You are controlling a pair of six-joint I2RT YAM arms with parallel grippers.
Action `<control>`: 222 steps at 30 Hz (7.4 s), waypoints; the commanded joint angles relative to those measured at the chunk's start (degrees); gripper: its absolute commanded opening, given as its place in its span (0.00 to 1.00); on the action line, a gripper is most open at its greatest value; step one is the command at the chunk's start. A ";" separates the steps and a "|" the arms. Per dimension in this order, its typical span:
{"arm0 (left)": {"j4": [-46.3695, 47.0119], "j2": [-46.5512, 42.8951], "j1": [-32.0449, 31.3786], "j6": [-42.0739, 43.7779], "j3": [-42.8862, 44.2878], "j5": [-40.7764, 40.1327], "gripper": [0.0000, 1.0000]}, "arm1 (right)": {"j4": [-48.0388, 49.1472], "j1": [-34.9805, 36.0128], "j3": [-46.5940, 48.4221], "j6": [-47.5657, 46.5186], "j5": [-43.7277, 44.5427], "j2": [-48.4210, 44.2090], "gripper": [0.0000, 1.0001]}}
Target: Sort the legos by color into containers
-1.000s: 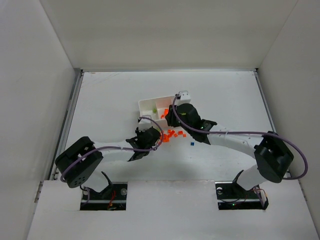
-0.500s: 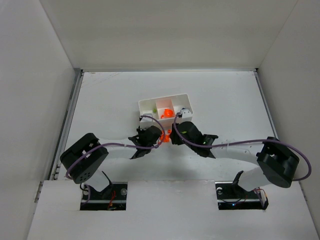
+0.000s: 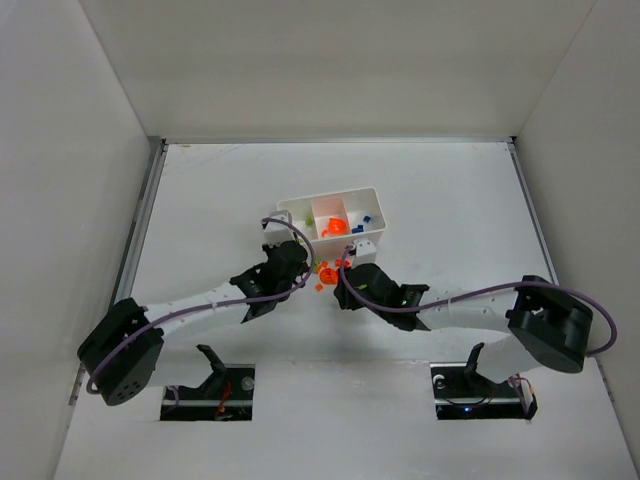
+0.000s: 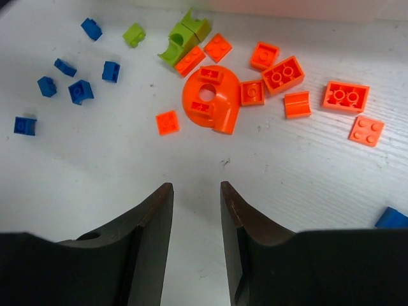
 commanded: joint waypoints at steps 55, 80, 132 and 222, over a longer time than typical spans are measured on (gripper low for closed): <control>-28.06 -21.23 3.96 -7.96 -8.89 8.75 0.40 | -0.86 2.53 13.81 -4.89 4.34 16.28 0.18; -37.84 -11.92 -5.89 -19.22 -5.20 -0.65 0.43 | 0.36 -15.31 32.70 -14.82 -4.10 16.26 0.29; -4.61 26.30 -0.54 3.54 39.34 13.84 0.13 | -4.83 -11.27 -9.92 4.17 9.97 -22.40 0.36; -17.54 -2.78 1.05 -11.23 -9.42 -1.53 0.25 | -2.01 -11.98 10.74 -3.83 2.49 -1.57 0.48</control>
